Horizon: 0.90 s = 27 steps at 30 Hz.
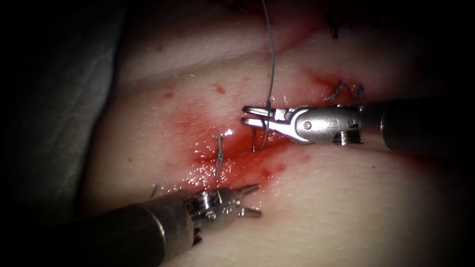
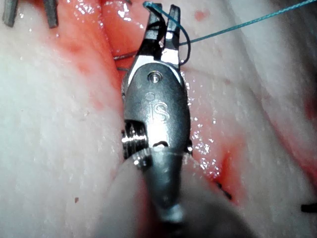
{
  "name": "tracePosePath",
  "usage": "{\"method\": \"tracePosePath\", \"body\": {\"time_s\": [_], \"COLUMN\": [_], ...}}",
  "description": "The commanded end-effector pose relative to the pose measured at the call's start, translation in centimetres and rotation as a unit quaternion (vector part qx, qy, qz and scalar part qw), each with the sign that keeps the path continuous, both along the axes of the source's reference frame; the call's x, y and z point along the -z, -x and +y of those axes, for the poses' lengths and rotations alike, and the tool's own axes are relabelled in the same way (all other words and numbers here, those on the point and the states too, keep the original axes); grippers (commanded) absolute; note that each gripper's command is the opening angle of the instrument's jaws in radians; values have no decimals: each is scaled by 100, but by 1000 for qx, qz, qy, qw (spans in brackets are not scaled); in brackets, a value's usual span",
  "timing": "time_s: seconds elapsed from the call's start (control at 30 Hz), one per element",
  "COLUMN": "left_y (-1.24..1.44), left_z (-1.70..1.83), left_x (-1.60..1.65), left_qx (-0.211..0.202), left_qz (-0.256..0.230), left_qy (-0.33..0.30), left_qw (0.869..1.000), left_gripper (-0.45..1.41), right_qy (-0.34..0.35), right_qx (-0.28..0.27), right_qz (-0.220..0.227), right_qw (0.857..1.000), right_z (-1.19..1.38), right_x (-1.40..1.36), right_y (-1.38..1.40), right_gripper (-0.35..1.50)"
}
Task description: Wound Closure
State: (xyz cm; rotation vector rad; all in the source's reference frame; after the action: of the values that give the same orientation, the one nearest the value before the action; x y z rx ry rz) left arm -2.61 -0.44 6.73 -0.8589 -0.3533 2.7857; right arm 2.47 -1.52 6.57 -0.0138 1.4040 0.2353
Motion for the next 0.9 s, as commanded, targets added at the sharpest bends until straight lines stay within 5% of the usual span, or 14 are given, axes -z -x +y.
{"method": "tracePosePath", "body": {"time_s": [0.03,0.9], "left_y": [6,-2], "left_z": [-6,-21], "left_x": [-8,-61], "left_qx": [-4,-17], "left_qz": [2,19], "left_qy": [-3,-37], "left_qw": [1000,999], "left_gripper": [47,47], "right_qy": [-1,-135], "right_qx": [6,-19], "right_qz": [2,-14], "right_qw": [1000,991], "right_z": [-2,8], "right_x": [-5,4], "right_y": [-8,-10], "right_gripper": [-35,-35]}}
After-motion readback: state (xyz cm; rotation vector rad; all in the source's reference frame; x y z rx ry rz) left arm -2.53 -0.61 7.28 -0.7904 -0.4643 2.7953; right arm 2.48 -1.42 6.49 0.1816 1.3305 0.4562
